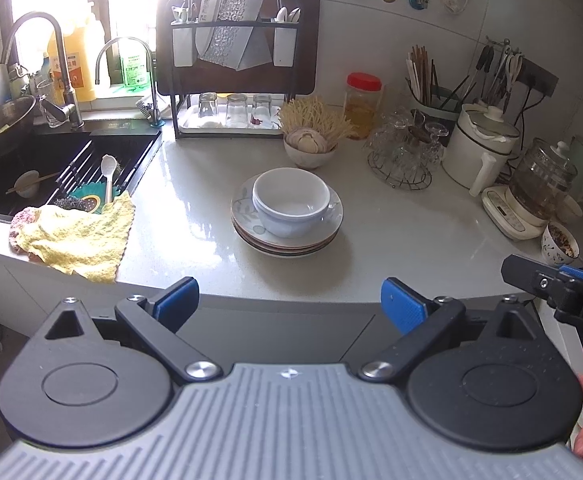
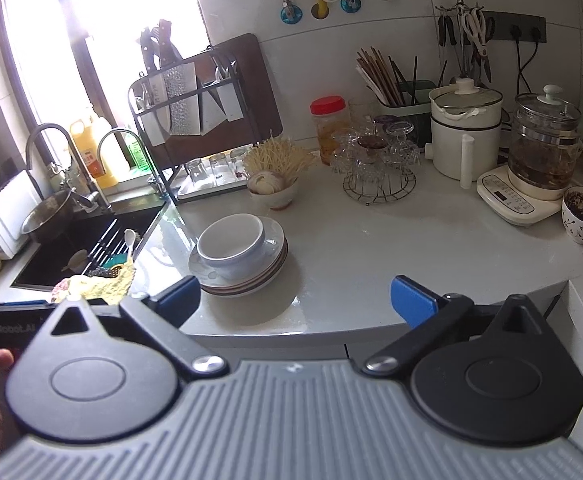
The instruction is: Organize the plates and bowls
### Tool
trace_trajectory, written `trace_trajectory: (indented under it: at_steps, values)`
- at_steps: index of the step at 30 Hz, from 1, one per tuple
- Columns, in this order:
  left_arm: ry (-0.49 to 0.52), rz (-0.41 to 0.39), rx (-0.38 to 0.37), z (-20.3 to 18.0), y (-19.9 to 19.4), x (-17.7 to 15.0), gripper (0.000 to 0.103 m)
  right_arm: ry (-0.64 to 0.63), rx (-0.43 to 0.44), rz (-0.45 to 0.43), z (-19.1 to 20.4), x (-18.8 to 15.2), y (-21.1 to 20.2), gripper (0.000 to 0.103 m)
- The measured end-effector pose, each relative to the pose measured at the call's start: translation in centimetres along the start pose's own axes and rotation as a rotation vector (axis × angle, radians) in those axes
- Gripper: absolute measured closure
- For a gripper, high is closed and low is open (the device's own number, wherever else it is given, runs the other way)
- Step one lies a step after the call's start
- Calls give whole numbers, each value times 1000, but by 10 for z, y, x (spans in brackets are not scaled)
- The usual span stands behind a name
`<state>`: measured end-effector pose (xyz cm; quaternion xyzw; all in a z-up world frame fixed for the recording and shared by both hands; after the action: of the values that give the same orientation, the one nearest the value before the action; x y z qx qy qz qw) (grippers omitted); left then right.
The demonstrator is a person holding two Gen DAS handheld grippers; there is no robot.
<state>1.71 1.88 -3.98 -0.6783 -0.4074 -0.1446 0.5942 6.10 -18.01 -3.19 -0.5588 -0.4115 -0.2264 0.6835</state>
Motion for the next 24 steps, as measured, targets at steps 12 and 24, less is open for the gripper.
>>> trace_trajectory:
  at_steps: [12,24]
  values:
    - [2,11,-6,-4,-2,-9,4,-1,-13,-15,-1,-3,-9,0]
    - [7,2,-4,-5,-6,-10,4,-6,1,-11,-4,-6,-11,0]
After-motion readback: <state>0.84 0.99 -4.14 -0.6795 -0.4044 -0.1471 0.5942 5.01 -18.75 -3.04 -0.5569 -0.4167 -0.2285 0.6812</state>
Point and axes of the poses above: each gripper's, at about its wrist camera, not at the fingertips, and y roughly the way its jaws point, z to its left, x to its top, the point moved 6 cm from there along y, roughly the way its jaws point, and after that the axes turned 13 degrees about -y, right-handed, at the moved point
